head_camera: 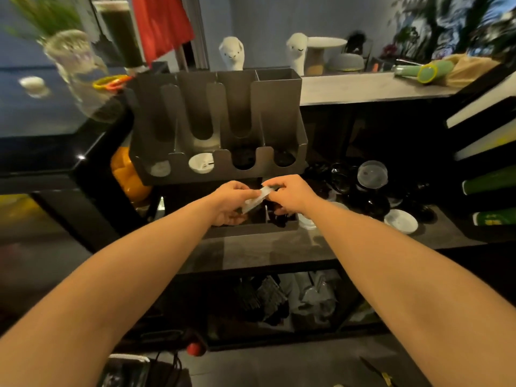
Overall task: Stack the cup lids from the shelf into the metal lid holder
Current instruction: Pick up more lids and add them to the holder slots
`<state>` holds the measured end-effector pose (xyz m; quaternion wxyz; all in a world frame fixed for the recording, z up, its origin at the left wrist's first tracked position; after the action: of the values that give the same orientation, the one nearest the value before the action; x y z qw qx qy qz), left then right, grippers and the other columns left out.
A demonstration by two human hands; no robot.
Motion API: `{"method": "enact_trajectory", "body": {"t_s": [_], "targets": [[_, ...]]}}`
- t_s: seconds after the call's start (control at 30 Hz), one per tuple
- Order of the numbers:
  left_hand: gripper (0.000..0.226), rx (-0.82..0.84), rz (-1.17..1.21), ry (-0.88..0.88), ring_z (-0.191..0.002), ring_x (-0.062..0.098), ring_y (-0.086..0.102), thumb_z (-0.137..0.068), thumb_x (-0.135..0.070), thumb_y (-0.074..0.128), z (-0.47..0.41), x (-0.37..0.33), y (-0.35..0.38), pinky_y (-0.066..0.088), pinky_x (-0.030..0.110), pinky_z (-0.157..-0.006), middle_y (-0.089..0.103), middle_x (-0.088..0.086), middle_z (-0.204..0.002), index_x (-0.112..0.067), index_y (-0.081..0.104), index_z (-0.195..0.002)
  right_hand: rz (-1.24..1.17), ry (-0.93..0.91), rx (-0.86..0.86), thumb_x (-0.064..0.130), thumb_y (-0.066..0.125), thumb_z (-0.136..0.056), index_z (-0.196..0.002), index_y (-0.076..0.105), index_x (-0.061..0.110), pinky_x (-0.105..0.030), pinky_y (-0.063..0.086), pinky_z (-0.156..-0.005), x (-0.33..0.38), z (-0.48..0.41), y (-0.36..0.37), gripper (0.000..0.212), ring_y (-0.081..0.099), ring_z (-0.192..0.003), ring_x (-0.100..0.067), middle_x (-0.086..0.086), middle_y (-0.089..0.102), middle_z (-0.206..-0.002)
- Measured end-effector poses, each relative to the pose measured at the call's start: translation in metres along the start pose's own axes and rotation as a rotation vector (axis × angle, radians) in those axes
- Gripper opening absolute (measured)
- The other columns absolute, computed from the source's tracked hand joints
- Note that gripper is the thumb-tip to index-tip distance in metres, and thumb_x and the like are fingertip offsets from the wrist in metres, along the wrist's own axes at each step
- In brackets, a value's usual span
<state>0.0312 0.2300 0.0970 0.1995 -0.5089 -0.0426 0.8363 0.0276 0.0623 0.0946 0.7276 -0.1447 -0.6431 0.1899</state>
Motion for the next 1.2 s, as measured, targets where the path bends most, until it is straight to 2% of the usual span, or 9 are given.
{"method": "enact_trajectory", "body": {"t_s": [0.1, 0.2, 0.33, 0.53, 0.63, 0.77, 0.83, 1.07, 1.2], "targets": [[0.024, -0.098, 0.082, 0.062, -0.100, 0.022, 0.056, -0.085, -0.030, 0.078, 0.009, 0.001, -0.031, 0.052, 0.043, -0.091, 0.059, 0.002, -0.107, -0.020, 0.065, -0.103, -0.045, -0.028, 0.028, 0.008, 0.065, -0.094, -0.128, 0.066, 0.023, -0.027, 0.061, -0.062, 0.024, -0.005, 0.019, 0.038, 0.063, -0.097, -0.017, -0.004, 0.064, -0.112], [0.026, -0.198, 0.081, 0.169, -0.103, 0.019, 0.059, -0.083, -0.029, 0.080, 0.012, 0.002, -0.056, 0.053, 0.037, -0.085, 0.064, 0.002, -0.106, -0.014, 0.068, -0.101, -0.010, -0.077, 0.079, 0.008, 0.065, -0.093, -0.141, 0.052, 0.028, -0.022, 0.057, -0.057, 0.046, -0.008, 0.034, 0.053, 0.064, -0.086, -0.015, -0.001, 0.061, -0.097], [0.028, -0.382, -0.142, 0.408, -0.096, 0.013, 0.060, -0.080, -0.037, 0.081, 0.023, -0.002, -0.082, 0.051, 0.025, -0.077, 0.064, -0.002, -0.104, -0.022, 0.062, -0.092, 0.083, -0.109, 0.142, 0.010, 0.068, -0.092, -0.154, 0.027, 0.033, -0.020, 0.055, -0.054, 0.069, -0.010, 0.046, 0.078, 0.066, -0.096, -0.023, -0.013, 0.058, -0.132], [0.039, -0.627, -0.491, 0.721, -0.102, 0.011, 0.050, -0.077, -0.040, 0.083, 0.040, -0.021, -0.106, 0.039, 0.013, -0.074, 0.055, -0.003, -0.112, -0.022, 0.058, -0.101, 0.207, -0.177, 0.263, 0.010, 0.072, -0.089, -0.157, 0.009, 0.036, -0.019, 0.054, -0.052, 0.106, -0.015, 0.054, 0.096, 0.061, -0.103, -0.025, -0.010, 0.048, -0.140], [0.041, -0.688, -0.581, 0.745, -0.101, 0.009, 0.048, -0.078, -0.042, 0.082, 0.034, -0.030, -0.118, 0.036, 0.011, -0.075, 0.056, 0.000, -0.117, -0.020, 0.060, -0.106, 0.249, -0.202, 0.293, 0.007, 0.071, -0.089, -0.155, 0.014, 0.036, -0.021, 0.056, -0.053, 0.122, -0.021, 0.056, 0.093, 0.062, -0.098, -0.021, -0.004, 0.048, -0.132], [0.039, -0.748, -0.728, 0.771, -0.103, 0.016, 0.056, -0.077, -0.045, 0.081, 0.025, -0.046, -0.130, 0.049, 0.033, -0.088, 0.063, -0.001, -0.109, -0.021, 0.062, -0.101, 0.308, -0.198, 0.330, 0.006, 0.071, -0.088, -0.151, 0.023, 0.034, -0.030, 0.061, -0.066, 0.136, -0.032, 0.058, 0.084, 0.060, -0.087, -0.017, -0.001, 0.048, -0.123], [0.037, -0.753, -0.771, 0.754, -0.103, 0.019, 0.058, -0.077, -0.046, 0.080, 0.018, -0.055, -0.135, 0.050, 0.040, -0.090, 0.065, -0.001, -0.106, -0.022, 0.063, -0.100, 0.338, -0.154, 0.359, 0.006, 0.071, -0.088, -0.152, 0.022, 0.034, -0.032, 0.060, -0.065, 0.139, -0.040, 0.057, 0.085, 0.064, -0.084, -0.018, -0.001, 0.053, -0.112], [0.036, -0.607, -0.869, 0.611, -0.103, 0.020, 0.059, -0.083, -0.041, 0.077, -0.014, -0.066, -0.138, 0.051, 0.038, -0.088, 0.063, 0.002, -0.114, -0.021, 0.061, -0.109, 0.489, -0.002, 0.456, 0.008, 0.073, -0.086, -0.149, 0.025, 0.032, -0.030, 0.058, -0.059, 0.142, -0.069, 0.060, 0.084, 0.068, -0.066, -0.019, -0.013, 0.067, -0.095], [0.042, -0.477, -0.943, 0.496, -0.110, 0.024, 0.057, -0.089, -0.043, 0.070, -0.032, -0.064, -0.131, 0.050, 0.045, -0.094, 0.060, 0.003, -0.125, -0.024, 0.055, -0.124, 0.660, 0.030, 0.481, 0.013, 0.074, -0.087, -0.144, 0.038, 0.014, -0.028, 0.059, -0.058, 0.142, -0.075, 0.062, 0.067, 0.068, -0.064, -0.021, -0.013, 0.067, -0.092]]}}
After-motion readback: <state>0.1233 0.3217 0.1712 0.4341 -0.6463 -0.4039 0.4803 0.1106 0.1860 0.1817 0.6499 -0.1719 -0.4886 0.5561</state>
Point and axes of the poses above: each hand's wrist, its own z-axis away from the middle knuckle, its own y-axis out of the palm, x = y × z, the point moved 4 cm from there along -z, towards the middle knuckle
